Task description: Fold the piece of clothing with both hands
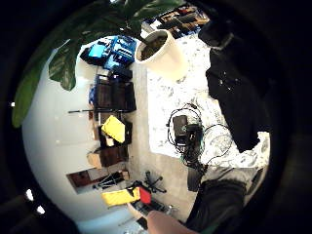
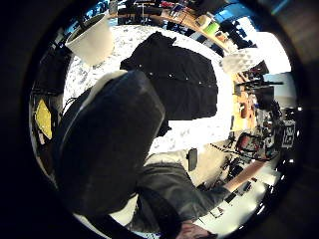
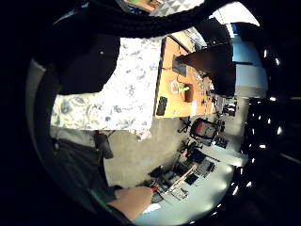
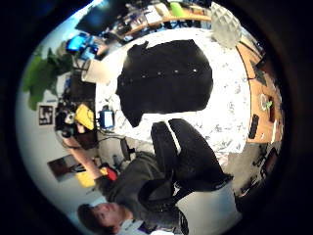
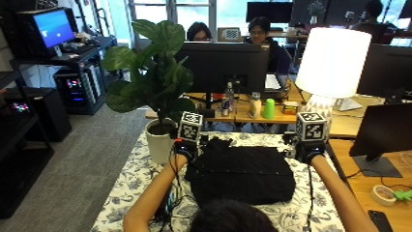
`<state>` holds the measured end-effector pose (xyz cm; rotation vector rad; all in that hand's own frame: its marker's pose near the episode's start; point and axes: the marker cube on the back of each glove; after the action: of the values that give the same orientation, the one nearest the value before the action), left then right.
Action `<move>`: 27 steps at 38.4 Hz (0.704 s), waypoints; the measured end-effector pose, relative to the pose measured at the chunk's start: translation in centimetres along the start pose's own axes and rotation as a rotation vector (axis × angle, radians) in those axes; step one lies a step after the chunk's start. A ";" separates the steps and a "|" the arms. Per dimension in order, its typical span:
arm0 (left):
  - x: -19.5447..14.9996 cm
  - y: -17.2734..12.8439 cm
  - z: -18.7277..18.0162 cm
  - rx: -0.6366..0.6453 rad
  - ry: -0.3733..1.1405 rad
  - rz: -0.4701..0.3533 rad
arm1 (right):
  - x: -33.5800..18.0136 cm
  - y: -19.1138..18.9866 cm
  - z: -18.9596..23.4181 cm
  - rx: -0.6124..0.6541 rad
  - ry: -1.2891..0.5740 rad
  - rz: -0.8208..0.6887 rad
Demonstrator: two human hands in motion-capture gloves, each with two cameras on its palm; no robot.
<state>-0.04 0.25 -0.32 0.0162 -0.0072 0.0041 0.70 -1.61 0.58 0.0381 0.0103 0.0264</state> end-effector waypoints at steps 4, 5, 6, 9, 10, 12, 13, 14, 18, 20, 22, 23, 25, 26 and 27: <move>0.0 -0.3 0.2 0.009 0.009 0.002 | 0.0 -0.4 0.3 0.001 -0.004 -0.005; 0.1 -0.4 0.3 0.009 0.013 0.002 | 0.0 -0.6 0.4 0.000 -0.005 -0.007; 0.1 -0.4 0.5 0.005 0.016 0.002 | 0.0 -0.8 0.5 -0.001 -0.004 -0.006; 0.2 -0.6 1.0 -0.018 0.019 0.000 | 0.0 -1.4 0.8 -0.011 0.006 -0.004; 0.2 -0.6 1.2 -0.024 0.020 0.001 | 0.0 -1.6 0.8 -0.014 0.012 -0.005; 0.2 -0.7 1.4 -0.027 0.020 0.005 | -0.1 -1.8 0.8 -0.019 0.021 -0.006; 0.1 -0.7 1.5 -0.027 0.020 0.005 | -0.2 -1.7 0.7 -0.020 0.022 -0.008; 0.1 -0.8 1.6 -0.027 0.020 0.005 | -0.4 -1.5 0.5 -0.021 0.020 -0.012; -0.2 -1.0 2.3 -0.035 0.021 -0.005 | -1.5 -0.5 0.0 -0.023 0.006 -0.035; -0.2 -0.8 2.4 -0.042 0.023 -0.007 | -1.7 -0.3 0.0 -0.031 0.012 -0.043; 0.0 -0.5 2.5 -0.047 0.025 -0.005 | -1.6 -0.8 0.5 -0.035 0.026 -0.043; 0.1 -0.4 2.6 -0.046 0.025 -0.001 | -1.5 -1.2 0.9 -0.032 0.032 -0.039; 0.5 0.0 2.8 -0.042 0.028 0.013 | -1.3 -1.7 1.5 -0.024 0.038 -0.032; 0.8 0.2 2.9 -0.041 0.031 0.022 | -1.2 -1.8 1.6 -0.022 0.037 -0.029; 1.1 0.4 3.1 -0.042 0.034 0.035 | -1.2 -1.9 1.8 -0.023 0.035 -0.027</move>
<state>1.06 0.64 2.79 -0.0257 0.0268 0.0388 -0.39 -3.58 2.32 0.0145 0.0457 0.0005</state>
